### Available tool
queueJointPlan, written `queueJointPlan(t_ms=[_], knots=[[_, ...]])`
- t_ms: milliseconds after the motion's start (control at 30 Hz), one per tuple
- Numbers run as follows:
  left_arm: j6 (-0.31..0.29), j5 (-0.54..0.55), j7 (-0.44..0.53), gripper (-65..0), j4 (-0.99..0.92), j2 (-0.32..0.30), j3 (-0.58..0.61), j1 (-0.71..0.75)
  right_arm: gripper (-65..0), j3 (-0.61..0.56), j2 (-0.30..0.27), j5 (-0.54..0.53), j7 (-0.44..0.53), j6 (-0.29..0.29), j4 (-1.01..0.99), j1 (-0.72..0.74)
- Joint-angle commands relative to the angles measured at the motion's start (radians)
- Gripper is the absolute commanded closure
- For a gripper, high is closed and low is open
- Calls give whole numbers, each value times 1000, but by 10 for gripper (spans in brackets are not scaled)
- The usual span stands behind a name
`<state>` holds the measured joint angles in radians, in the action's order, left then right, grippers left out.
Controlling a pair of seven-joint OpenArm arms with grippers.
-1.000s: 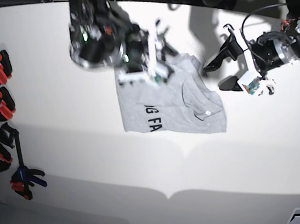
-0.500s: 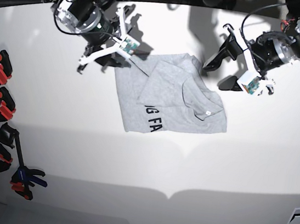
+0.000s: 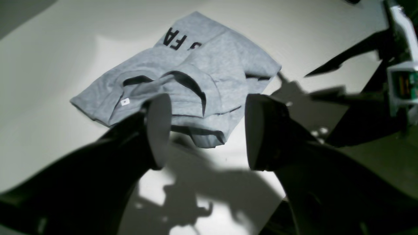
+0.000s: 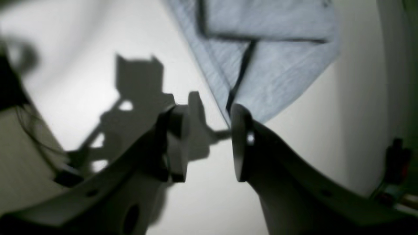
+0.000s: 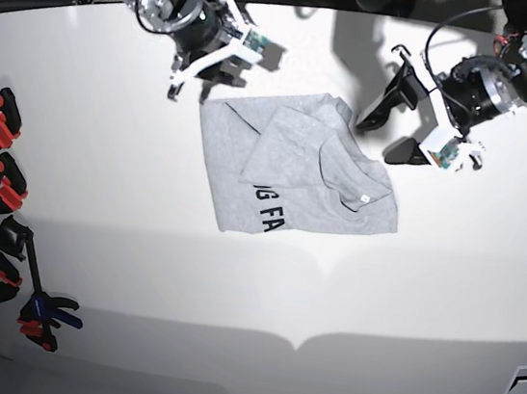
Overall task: Fold the T-shirt properly
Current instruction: 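Move the right gripper to the shirt's folded edge and grasp it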
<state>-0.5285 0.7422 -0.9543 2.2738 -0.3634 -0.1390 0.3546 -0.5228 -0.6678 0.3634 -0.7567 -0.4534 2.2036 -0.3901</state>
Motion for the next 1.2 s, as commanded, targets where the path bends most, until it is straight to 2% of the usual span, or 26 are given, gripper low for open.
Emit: queueJointPlan(t_ms=[0, 100, 167, 267, 367, 500, 600, 700, 900, 1167], knots=[[-2, -3, 21, -331, 16, -14, -4, -5, -195, -9, -15, 39, 13, 50, 16, -6], [21, -16, 26, -331, 16, -34, -4, -5, -195, -58, -26, 139, 47, 241, 16, -11], [28, -17, 31, -331, 16, -36, -4, -6, -195, -94, -20, 184, 80, 323, 16, 3], [27, -17, 36, -331, 16, -36, -4, -5, -195, -158, -12, 171, 84, 327, 13, 29], [27, -16, 37, -331, 16, -36, -4, -5, -195, -194, 6, 96, 120, 327, 2, 32], [27, -17, 36, -331, 16, -36, -4, -5, -195, -197, 78, 3, 146, 319, -3, 33], [27, -17, 36, -331, 16, -36, -4, -5, -195, -196, 122, 25, 129, 319, -9, 37], [27, -17, 42, -331, 16, -36, -4, -5, -194, -196, 139, 82, 128, 320, -49, 74], [28, -19, 89, -331, 16, -36, -4, -6, -195, -197, 168, 77, 58, 320, -205, 180], [28, -20, 90, -331, 16, -36, -4, -6, -195, -198, 231, 29, 104, 318, -245, 195]])
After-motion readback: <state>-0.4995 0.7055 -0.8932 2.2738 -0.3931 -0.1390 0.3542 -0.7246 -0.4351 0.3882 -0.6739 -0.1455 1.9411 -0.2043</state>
